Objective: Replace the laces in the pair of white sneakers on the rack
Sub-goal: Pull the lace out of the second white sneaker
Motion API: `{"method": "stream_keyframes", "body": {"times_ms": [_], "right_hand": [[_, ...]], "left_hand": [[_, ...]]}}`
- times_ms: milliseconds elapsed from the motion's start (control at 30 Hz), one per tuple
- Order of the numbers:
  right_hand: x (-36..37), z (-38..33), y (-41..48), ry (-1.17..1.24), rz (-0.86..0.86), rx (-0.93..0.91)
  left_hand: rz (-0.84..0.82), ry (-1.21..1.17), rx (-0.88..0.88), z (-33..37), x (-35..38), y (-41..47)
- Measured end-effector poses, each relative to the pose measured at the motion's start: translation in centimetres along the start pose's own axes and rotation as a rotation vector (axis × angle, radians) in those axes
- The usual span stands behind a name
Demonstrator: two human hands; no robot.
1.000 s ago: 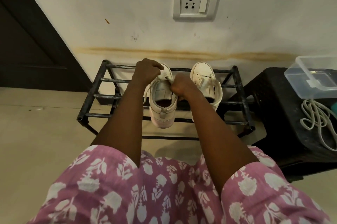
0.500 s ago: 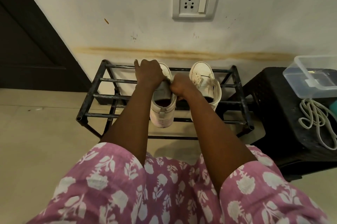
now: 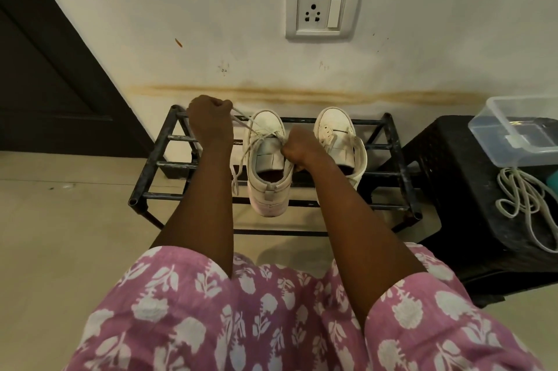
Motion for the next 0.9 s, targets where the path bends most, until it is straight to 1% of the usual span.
{"method": "stream_keyframes", "body": {"times_ms": [67, 133, 267, 333, 367, 467, 567, 633, 800, 900], "right_hand": [[-0.1, 0.0, 0.0, -0.009, 0.008, -0.005], [-0.1, 0.0, 0.0, -0.022, 0.006, 0.001], [-0.1, -0.2, 0.1, -0.047, -0.001, -0.010], [-0.1, -0.3, 0.1, -0.060, -0.001, -0.024], [-0.1, -0.2, 0.0, -0.062, -0.002, -0.025], [-0.1, -0.1, 0.1, -0.070, 0.001, -0.012], [0.0, 0.1, 0.1, -0.066, -0.002, -0.001], [0.0, 0.1, 0.2, -0.059, -0.005, 0.001], [0.0, -0.1, 0.1, -0.046, -0.003, 0.002], [-0.1, 0.1, 0.0, -0.031, -0.003, 0.012]], "left_hand": [[-0.020, 0.031, -0.076, -1.2, 0.4, 0.5], [-0.121, 0.105, -0.064, -1.4, 1.6, 0.5], [-0.382, 0.251, 0.222, 1.8, 4.8, -2.2], [-0.501, 0.380, 0.325, 2.7, 6.8, -4.3], [-0.526, 0.451, 0.354, 2.7, 7.5, -5.0], [-0.506, 0.561, 0.375, 2.4, 8.7, -5.7], [-0.424, 0.543, 0.262, 1.9, 8.2, -4.6], [-0.389, 0.520, 0.219, 1.8, 7.8, -4.3], [-0.302, 0.369, 0.184, 1.8, 6.3, -3.8], [-0.215, 0.198, 0.088, 1.3, 4.1, -2.6]]}}
Point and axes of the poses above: each hand's wrist, its own y-axis towards the middle knuckle, its own x-axis out of the palm, z = x × y, the point moved 8 cm from there along y, towards the middle knuckle, and after that the axes turned 15 degrees about -x, right-handed, at the moved point
